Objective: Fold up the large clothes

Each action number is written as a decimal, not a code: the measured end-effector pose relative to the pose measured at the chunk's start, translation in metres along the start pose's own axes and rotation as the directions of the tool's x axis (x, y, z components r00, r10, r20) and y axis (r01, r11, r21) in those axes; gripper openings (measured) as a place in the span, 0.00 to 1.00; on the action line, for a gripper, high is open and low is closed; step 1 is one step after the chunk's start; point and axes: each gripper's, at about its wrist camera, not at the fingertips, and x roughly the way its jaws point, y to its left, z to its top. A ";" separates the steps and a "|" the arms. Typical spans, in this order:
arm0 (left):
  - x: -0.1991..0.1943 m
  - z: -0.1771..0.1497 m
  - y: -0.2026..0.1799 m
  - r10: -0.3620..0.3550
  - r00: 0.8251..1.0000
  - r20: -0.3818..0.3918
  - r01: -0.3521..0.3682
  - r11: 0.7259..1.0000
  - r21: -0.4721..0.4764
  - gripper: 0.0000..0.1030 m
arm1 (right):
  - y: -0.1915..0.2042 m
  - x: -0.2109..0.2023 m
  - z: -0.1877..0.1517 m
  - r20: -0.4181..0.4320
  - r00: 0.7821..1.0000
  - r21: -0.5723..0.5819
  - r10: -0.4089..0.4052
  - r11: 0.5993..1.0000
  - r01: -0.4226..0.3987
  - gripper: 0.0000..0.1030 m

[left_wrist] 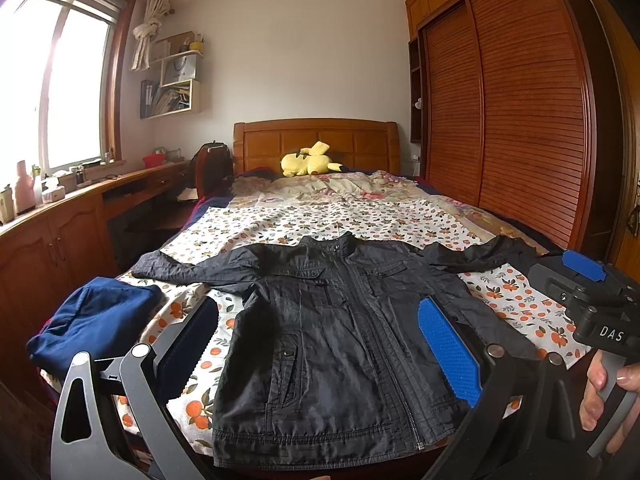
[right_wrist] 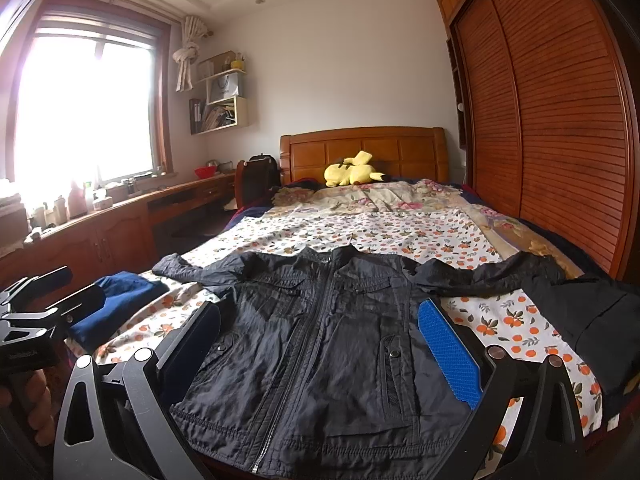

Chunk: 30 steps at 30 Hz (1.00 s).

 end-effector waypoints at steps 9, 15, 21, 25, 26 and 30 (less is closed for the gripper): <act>-0.001 0.000 0.000 -0.001 1.000 0.001 0.001 1.000 0.000 0.98 | 0.000 0.000 0.000 0.001 1.000 0.000 0.001 1.000 -0.001 0.93; 0.000 0.000 0.001 -0.003 1.000 -0.001 0.003 1.000 -0.002 0.98 | 0.000 0.000 0.000 0.001 1.000 -0.001 0.001 1.000 -0.001 0.93; 0.004 -0.003 0.006 0.000 1.000 -0.006 0.000 1.000 -0.005 0.98 | 0.000 0.000 -0.001 0.002 1.000 -0.001 0.001 1.000 -0.001 0.93; 0.007 -0.004 0.005 -0.001 1.000 -0.009 0.001 1.000 -0.006 0.98 | 0.001 0.001 0.001 -0.002 1.000 -0.002 0.002 1.000 -0.002 0.93; 0.008 -0.006 0.006 0.000 1.000 -0.011 0.000 1.000 -0.007 0.98 | 0.001 0.001 0.001 -0.003 1.000 -0.002 0.001 1.000 -0.001 0.93; 0.011 -0.010 0.008 0.001 1.000 -0.017 -0.001 1.000 -0.009 0.98 | 0.001 0.002 0.000 -0.007 1.000 -0.002 0.001 1.000 -0.001 0.93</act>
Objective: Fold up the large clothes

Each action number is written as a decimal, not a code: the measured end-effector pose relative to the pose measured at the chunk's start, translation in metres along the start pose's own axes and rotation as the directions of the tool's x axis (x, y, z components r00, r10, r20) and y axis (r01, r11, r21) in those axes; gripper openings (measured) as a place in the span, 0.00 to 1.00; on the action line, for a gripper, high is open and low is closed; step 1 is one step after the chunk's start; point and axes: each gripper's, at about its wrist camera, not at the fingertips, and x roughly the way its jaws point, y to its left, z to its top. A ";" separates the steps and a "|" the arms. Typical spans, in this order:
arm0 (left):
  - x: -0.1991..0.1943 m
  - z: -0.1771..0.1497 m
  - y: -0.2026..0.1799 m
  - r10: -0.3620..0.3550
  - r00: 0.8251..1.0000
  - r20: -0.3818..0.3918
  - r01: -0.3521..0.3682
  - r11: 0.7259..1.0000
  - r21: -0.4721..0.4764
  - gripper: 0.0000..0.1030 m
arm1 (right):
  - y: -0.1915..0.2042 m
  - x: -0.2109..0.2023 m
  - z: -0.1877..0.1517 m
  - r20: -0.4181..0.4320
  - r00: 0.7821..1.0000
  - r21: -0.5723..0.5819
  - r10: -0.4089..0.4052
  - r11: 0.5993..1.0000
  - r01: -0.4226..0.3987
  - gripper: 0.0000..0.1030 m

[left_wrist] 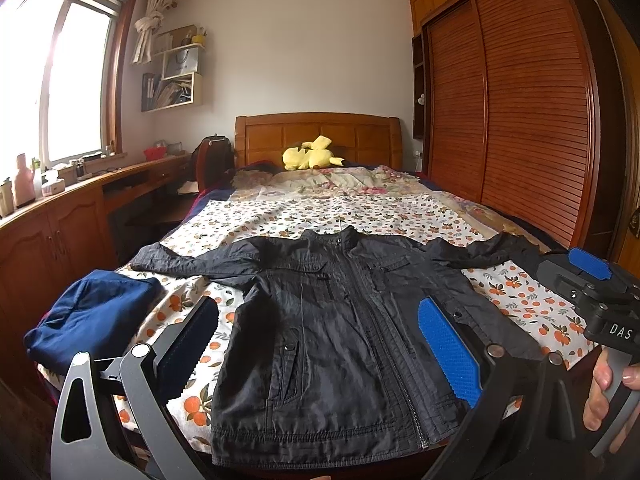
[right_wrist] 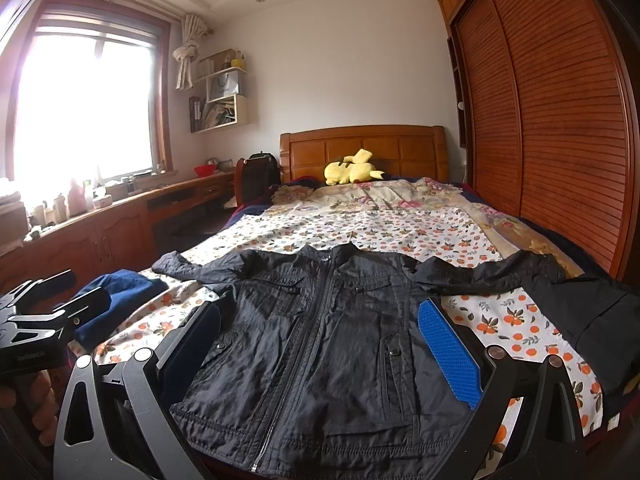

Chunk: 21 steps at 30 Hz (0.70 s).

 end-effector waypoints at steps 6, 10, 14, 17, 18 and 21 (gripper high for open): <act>0.010 -0.005 0.001 0.006 1.000 -0.017 -0.006 1.000 -0.003 0.98 | -0.001 0.008 -0.009 -0.016 1.000 -0.001 0.006 1.000 -0.006 0.93; 0.023 -0.011 0.009 0.015 0.999 -0.039 -0.016 1.000 -0.015 0.98 | 0.000 0.021 -0.014 -0.035 0.999 -0.002 0.022 1.000 -0.022 0.93; 0.041 -0.018 0.023 0.035 0.997 -0.067 -0.038 0.999 -0.037 0.98 | 0.003 0.034 -0.021 -0.056 0.998 -0.009 0.029 1.000 -0.029 0.93; 0.053 -0.024 0.033 0.054 0.994 -0.090 -0.059 0.997 -0.044 0.98 | 0.006 0.042 -0.025 -0.071 0.997 -0.018 0.030 0.999 -0.032 0.93; 0.057 -0.026 0.038 0.062 0.993 -0.097 -0.066 0.997 -0.046 0.98 | 0.007 0.045 -0.027 -0.077 0.996 -0.019 0.035 0.999 -0.036 0.93; 0.065 -0.031 0.049 0.074 0.991 -0.111 -0.081 0.995 -0.054 0.98 | 0.012 0.055 -0.032 -0.094 0.995 -0.027 0.042 0.999 -0.045 0.93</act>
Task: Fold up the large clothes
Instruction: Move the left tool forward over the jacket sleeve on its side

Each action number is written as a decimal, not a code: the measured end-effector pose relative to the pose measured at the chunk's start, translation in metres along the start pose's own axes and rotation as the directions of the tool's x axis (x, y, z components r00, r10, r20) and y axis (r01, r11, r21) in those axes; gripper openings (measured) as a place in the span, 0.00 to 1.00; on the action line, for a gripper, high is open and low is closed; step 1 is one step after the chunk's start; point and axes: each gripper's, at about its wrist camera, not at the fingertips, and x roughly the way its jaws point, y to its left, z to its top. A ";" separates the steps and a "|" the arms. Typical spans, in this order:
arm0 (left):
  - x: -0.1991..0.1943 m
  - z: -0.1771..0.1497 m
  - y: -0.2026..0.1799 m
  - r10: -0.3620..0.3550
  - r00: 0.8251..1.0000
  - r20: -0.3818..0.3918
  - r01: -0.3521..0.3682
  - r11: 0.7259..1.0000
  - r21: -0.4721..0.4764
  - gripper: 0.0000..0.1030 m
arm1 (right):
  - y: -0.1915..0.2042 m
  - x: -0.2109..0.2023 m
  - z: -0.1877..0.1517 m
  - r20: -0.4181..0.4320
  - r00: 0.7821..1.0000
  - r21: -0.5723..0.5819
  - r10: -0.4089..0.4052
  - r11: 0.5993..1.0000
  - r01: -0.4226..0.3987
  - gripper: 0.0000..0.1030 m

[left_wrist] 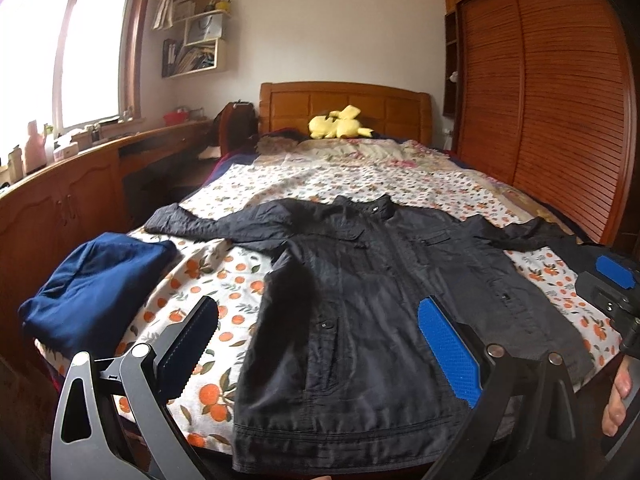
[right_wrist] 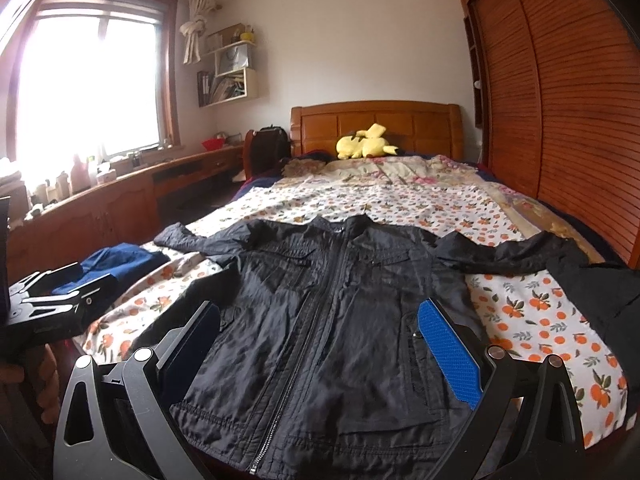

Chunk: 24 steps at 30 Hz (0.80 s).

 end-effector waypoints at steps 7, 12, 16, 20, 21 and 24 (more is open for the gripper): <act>0.023 -0.003 0.022 0.008 1.000 -0.024 -0.009 1.000 -0.024 0.98 | 0.008 0.027 -0.006 -0.031 0.999 -0.017 0.025 1.000 -0.026 0.93; 0.043 -0.003 0.032 0.030 0.999 -0.038 -0.031 0.999 -0.017 0.98 | 0.011 0.054 -0.006 -0.047 0.998 -0.027 0.048 0.998 -0.050 0.93; 0.055 -0.004 0.040 0.058 0.997 -0.049 -0.059 0.998 -0.016 0.98 | 0.014 0.078 -0.006 -0.054 0.996 -0.034 0.074 0.996 -0.076 0.93; 0.073 -0.003 0.048 0.097 0.992 -0.076 -0.098 0.995 -0.012 0.98 | 0.017 0.100 -0.004 -0.073 0.992 -0.052 0.100 0.993 -0.104 0.93; 0.076 -0.003 0.050 0.101 0.992 -0.081 -0.103 0.995 -0.012 0.98 | 0.019 0.107 -0.003 -0.079 0.991 -0.059 0.108 0.992 -0.113 0.93; 0.090 -0.002 0.057 0.117 0.988 -0.102 -0.118 0.993 -0.007 0.98 | 0.024 0.126 0.000 -0.096 0.988 -0.087 0.120 0.988 -0.128 0.93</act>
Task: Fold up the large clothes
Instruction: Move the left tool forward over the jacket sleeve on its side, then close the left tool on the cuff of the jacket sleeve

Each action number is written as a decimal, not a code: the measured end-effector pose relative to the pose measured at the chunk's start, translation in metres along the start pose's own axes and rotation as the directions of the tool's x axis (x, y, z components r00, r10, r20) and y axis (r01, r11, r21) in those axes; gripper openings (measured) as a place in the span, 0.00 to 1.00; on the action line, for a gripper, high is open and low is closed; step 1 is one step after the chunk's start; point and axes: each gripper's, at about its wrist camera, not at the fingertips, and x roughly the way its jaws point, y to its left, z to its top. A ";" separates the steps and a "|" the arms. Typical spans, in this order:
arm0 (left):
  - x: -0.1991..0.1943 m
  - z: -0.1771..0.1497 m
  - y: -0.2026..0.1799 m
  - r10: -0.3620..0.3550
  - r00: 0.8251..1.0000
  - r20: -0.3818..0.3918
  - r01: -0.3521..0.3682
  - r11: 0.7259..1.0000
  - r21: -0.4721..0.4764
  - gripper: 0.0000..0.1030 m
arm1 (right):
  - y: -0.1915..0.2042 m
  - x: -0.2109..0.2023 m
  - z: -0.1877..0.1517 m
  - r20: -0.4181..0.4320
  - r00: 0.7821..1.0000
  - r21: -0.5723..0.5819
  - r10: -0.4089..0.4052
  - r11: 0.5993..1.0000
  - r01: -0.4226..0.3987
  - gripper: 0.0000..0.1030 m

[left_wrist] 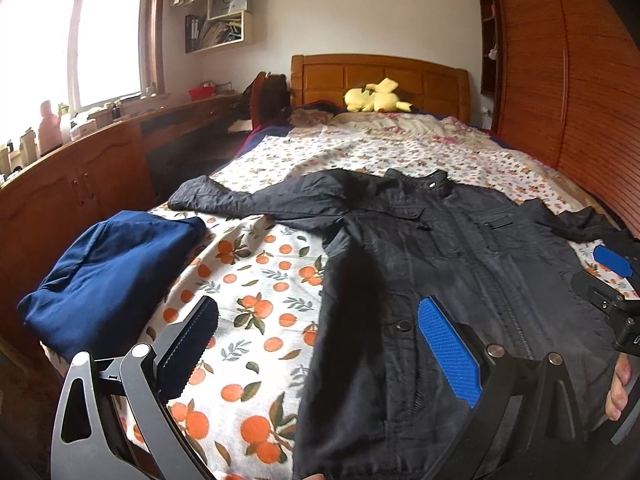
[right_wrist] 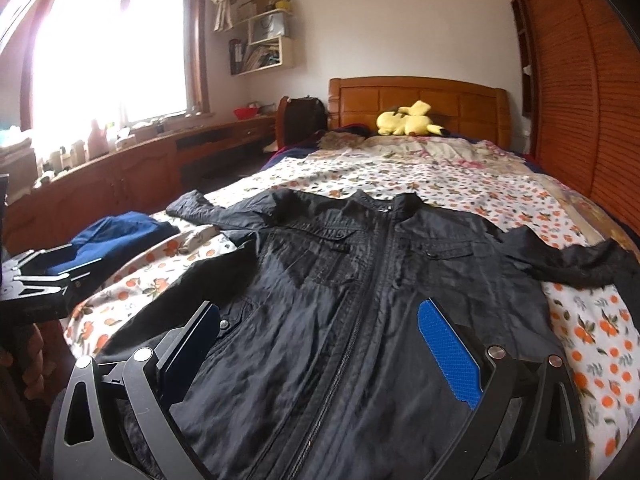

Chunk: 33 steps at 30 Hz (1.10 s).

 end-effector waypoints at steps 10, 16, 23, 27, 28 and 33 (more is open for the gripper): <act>0.054 0.009 0.022 -0.004 0.998 -0.068 0.003 1.000 -0.009 0.98 | 0.004 0.070 0.031 -0.018 0.998 -0.025 0.054 0.998 -0.054 0.93; 0.092 0.021 0.040 -0.029 0.993 -0.114 0.027 0.999 -0.019 0.98 | 0.001 0.115 0.045 -0.041 0.997 -0.021 0.068 0.997 -0.068 0.93; 0.140 0.050 0.060 -0.064 0.986 -0.155 0.058 0.997 -0.042 0.98 | -0.001 0.156 0.019 -0.117 0.989 -0.032 0.085 0.996 -0.089 0.93; 0.174 0.071 0.074 -0.065 0.984 -0.168 0.057 0.997 -0.054 0.98 | -0.004 0.158 0.016 -0.119 0.988 -0.014 0.101 0.995 -0.104 0.93; 0.181 0.075 0.078 -0.061 0.984 -0.168 0.053 0.997 -0.052 0.98 | -0.005 0.158 0.015 -0.116 0.988 -0.011 0.105 0.994 -0.106 0.93; 0.227 0.097 0.090 -0.041 0.983 -0.179 0.031 0.998 -0.058 0.98 | -0.005 0.158 0.014 -0.112 0.989 -0.015 0.101 0.995 -0.104 0.93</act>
